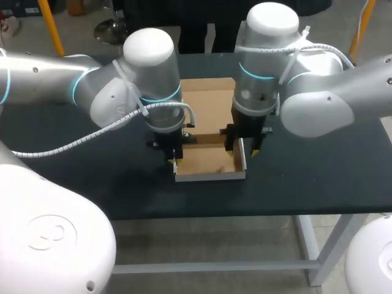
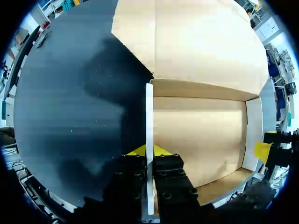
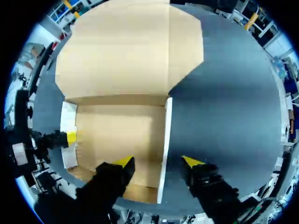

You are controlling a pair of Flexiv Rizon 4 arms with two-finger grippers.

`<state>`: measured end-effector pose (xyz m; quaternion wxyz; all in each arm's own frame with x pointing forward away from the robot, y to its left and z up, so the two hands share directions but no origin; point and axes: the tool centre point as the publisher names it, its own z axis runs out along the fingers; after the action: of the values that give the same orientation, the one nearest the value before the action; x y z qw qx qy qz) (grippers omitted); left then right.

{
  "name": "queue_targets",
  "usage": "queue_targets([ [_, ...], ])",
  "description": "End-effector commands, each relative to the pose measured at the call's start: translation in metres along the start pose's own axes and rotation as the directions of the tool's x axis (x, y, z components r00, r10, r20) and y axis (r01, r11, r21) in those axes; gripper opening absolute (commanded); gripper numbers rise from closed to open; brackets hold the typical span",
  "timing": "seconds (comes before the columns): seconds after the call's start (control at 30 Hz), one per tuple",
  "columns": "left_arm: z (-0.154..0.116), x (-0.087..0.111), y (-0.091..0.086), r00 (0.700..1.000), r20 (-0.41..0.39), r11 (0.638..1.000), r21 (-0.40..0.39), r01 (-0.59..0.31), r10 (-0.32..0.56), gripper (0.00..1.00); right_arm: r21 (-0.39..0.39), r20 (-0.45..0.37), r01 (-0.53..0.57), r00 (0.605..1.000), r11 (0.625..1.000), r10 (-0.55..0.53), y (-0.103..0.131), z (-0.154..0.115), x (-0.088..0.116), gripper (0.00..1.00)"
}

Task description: Assemble the packaging by folding the flat box into shape, placing the metal phone stand inside, and closing the box properly

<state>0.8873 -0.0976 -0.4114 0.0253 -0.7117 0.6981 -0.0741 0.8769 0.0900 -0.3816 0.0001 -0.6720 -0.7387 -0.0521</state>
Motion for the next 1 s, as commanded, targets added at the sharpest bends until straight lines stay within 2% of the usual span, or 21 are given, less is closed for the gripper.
queue_targets([
  [0.03, -0.002, 0.003, 0.003, 0.997, 0.08, 1.0, 0.009, -0.001, 0.001, 0.0, -0.081, -0.089, 0.043, 0.995, 0.996, -0.05, -0.017, -0.023, -0.017, 1.0],
  [0.37, -0.005, -0.003, 0.008, 0.997, 0.08, 1.0, 0.019, -0.013, 0.012, 0.0, -0.208, -0.188, 0.212, 0.949, 0.955, -0.252, -0.031, -0.061, -0.029, 1.0],
  [0.47, -0.006, -0.004, 0.01, 0.997, 0.077, 1.0, 0.022, -0.018, 0.016, 0.0, -0.242, -0.275, 0.327, 0.88, 0.913, -0.388, -0.036, -0.071, -0.031, 1.0],
  [0.5, -0.007, -0.004, 0.01, 0.997, 0.076, 1.0, 0.023, -0.02, 0.018, 0.0, -0.244, -0.276, 0.346, 0.871, 0.906, -0.406, -0.038, -0.074, -0.031, 1.0],
  [0.97, -0.007, -0.016, 0.014, 0.998, 0.062, 1.0, 0.015, -0.027, 0.026, 0.0, -0.244, -0.276, 0.346, 0.871, 0.906, -0.406, -0.038, -0.074, -0.031, 1.0],
  [1.0, -0.008, -0.017, 0.015, 0.998, 0.061, 1.0, 0.015, -0.027, 0.026, 0.0, -0.262, -0.258, 0.399, 0.849, 0.879, -0.462, -0.041, -0.077, -0.03, 1.0],
])
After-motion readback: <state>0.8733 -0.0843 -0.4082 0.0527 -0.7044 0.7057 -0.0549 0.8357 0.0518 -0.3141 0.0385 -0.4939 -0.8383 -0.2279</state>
